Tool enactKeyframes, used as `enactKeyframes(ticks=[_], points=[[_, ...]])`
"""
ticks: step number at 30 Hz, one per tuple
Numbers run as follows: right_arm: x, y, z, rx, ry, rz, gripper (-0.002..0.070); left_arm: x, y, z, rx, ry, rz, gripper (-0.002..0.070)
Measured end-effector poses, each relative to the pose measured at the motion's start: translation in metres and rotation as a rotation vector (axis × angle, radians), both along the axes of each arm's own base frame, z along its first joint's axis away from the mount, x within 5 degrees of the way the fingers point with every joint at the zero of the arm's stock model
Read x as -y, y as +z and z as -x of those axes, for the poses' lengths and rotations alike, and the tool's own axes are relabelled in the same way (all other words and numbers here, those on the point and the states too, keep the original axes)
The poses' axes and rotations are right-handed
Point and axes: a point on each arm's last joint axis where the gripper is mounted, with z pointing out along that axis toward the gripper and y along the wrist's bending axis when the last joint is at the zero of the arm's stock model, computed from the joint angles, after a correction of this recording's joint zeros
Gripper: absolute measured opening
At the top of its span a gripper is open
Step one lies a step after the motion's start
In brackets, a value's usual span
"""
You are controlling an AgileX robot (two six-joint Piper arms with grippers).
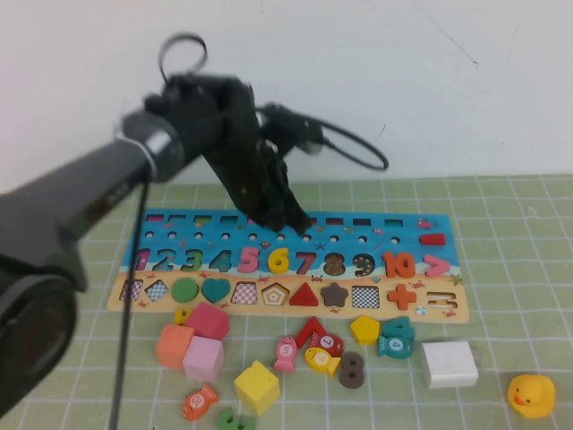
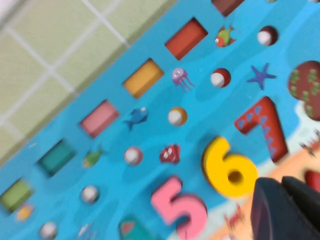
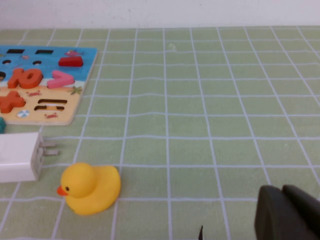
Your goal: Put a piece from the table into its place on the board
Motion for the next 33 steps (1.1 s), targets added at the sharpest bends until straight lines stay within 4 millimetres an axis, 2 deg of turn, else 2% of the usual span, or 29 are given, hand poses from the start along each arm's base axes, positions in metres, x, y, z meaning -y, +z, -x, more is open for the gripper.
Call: enactKeyframes(ticks=[7, 10, 11, 13, 16, 20, 26, 33], points=[[0.0, 0.0, 0.0, 0.0, 0.0, 0.0, -0.0001, -0.013, 0.062, 0.028, 0.036, -0.006, 0.0, -0.0001], [0.0, 0.0, 0.0, 0.0, 0.0, 0.0, -0.0001, -0.023, 0.089, 0.048, 0.087, 0.003, 0.026, -0.0001], [0.0, 0.0, 0.0, 0.0, 0.0, 0.0, -0.0001, -0.025, 0.091, 0.054, 0.092, 0.008, 0.029, -0.0001], [0.0, 0.0, 0.0, 0.0, 0.0, 0.0, -0.0001, -0.035, 0.108, 0.075, 0.144, 0.035, 0.064, -0.0001], [0.0, 0.0, 0.0, 0.0, 0.0, 0.0, -0.0001, -0.049, 0.114, 0.106, 0.176, 0.073, 0.1, -0.0001], [0.0, 0.0, 0.0, 0.0, 0.0, 0.0, -0.0001, -0.073, 0.123, 0.158, 0.248, 0.129, 0.168, -0.0001], [0.0, 0.0, 0.0, 0.0, 0.0, 0.0, -0.0001, -0.104, 0.12, 0.225, 0.338, 0.187, 0.249, -0.0001], [0.0, 0.0, 0.0, 0.0, 0.0, 0.0, -0.0001, -0.125, 0.122, 0.272, 0.399, 0.195, 0.277, -0.0001]])
